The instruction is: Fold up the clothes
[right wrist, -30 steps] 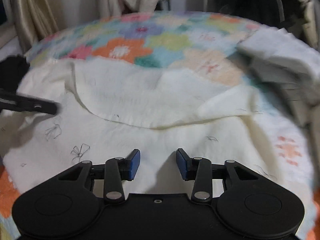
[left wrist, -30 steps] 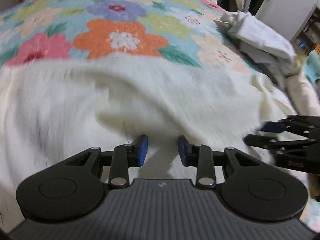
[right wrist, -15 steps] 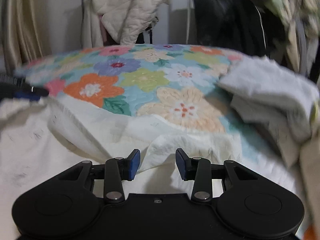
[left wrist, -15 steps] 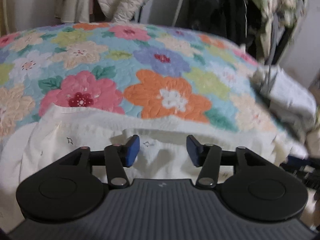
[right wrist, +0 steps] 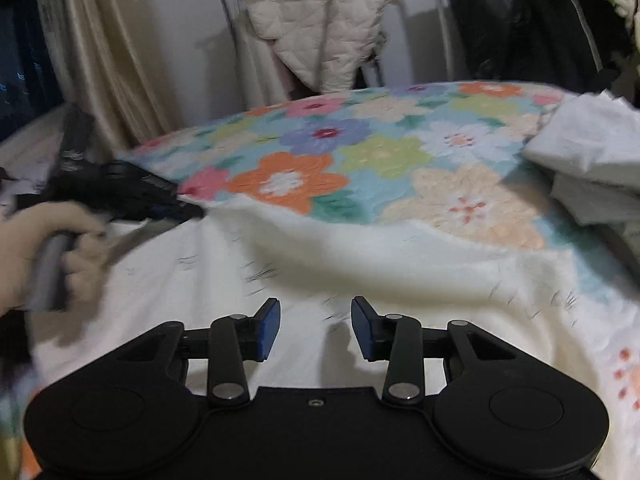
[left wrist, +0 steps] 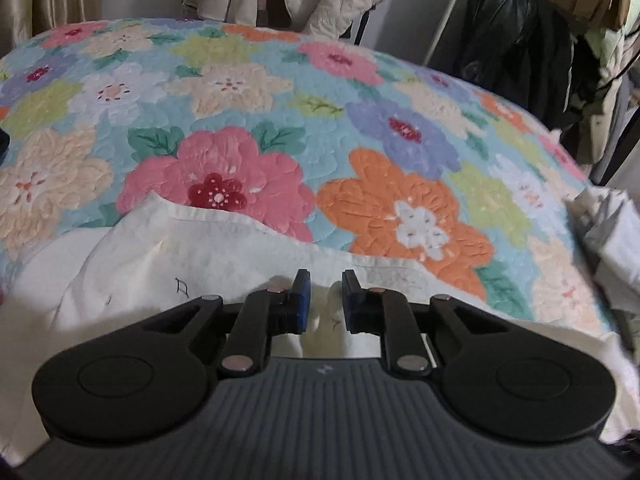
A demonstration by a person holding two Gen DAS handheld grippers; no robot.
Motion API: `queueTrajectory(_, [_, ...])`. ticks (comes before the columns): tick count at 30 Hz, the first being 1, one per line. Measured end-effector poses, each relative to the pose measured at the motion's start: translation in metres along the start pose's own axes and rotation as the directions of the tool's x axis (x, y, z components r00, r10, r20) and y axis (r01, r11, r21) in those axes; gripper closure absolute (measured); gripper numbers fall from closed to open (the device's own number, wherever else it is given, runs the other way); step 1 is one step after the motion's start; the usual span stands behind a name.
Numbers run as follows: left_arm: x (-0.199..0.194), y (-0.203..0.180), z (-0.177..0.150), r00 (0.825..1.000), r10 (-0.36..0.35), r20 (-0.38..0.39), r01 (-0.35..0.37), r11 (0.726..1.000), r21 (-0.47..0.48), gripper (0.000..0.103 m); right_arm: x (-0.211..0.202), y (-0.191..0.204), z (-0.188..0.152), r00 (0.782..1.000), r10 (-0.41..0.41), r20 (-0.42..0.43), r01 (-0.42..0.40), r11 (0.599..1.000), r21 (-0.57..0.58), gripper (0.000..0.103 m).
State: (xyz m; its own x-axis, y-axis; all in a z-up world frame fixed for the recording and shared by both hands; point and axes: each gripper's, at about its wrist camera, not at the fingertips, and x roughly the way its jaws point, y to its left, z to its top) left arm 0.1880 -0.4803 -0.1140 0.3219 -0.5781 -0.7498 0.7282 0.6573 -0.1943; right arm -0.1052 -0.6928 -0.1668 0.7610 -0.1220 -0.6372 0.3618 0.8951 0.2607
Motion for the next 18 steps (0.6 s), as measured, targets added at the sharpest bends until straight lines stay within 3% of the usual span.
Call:
queueTrajectory(1, [-0.004, 0.002, 0.0, 1.0, 0.009, 0.007, -0.009, 1.0, -0.009, 0.086, 0.001, 0.003, -0.001, 0.999, 0.024, -0.036, -0.024, 1.0, -0.009, 0.059])
queueTrajectory(4, [-0.015, 0.01, 0.0, 0.999, 0.036, 0.028, -0.035, 0.999, -0.035, 0.077, 0.018, 0.015, -0.003, 0.994, -0.02, -0.109, 0.011, 0.997, -0.082, 0.059])
queueTrajectory(5, [-0.019, 0.012, 0.0, 0.998, 0.046, 0.034, -0.044, 0.998, -0.044, 0.066, 0.024, 0.013, -0.002, 0.993, -0.038, -0.113, 0.033, 0.998, -0.045, 0.059])
queueTrajectory(6, [-0.031, 0.018, -0.008, 0.998, 0.061, 0.017, -0.06, 0.998, -0.036, 0.058, 0.029, 0.011, -0.001, 0.991, -0.057, -0.117, 0.057, 0.998, -0.007, 0.059])
queueTrajectory(9, [-0.071, 0.05, -0.042, 0.992, 0.101, -0.072, -0.107, 0.991, -0.076, 0.057, 0.029, 0.009, -0.003, 0.97, -0.211, -0.117, 0.215, 0.977, 0.016, 0.055])
queueTrajectory(11, [-0.097, 0.077, -0.071, 0.984, 0.098, -0.146, -0.119, 0.983, -0.143, 0.055, 0.025, 0.014, -0.007, 0.941, -0.316, -0.119, 0.316, 0.949, -0.024, 0.053])
queueTrajectory(14, [-0.119, 0.108, -0.112, 0.975, 0.039, -0.217, -0.101, 0.954, -0.281, 0.05, 0.002, 0.029, -0.017, 0.924, -0.369, -0.102, 0.365, 0.93, -0.049, 0.051])
queueTrajectory(15, [-0.122, 0.117, -0.123, 0.973, 0.009, -0.233, -0.088, 0.94, -0.33, 0.048, -0.009, 0.034, -0.02, 0.933, -0.349, -0.088, 0.347, 0.937, -0.045, 0.051])
queueTrajectory(18, [-0.111, 0.126, -0.134, 0.983, -0.049, -0.178, -0.034, 0.899, -0.436, 0.047, -0.034, 0.064, -0.035, 0.973, -0.224, -0.048, 0.22, 0.972, -0.077, 0.047])
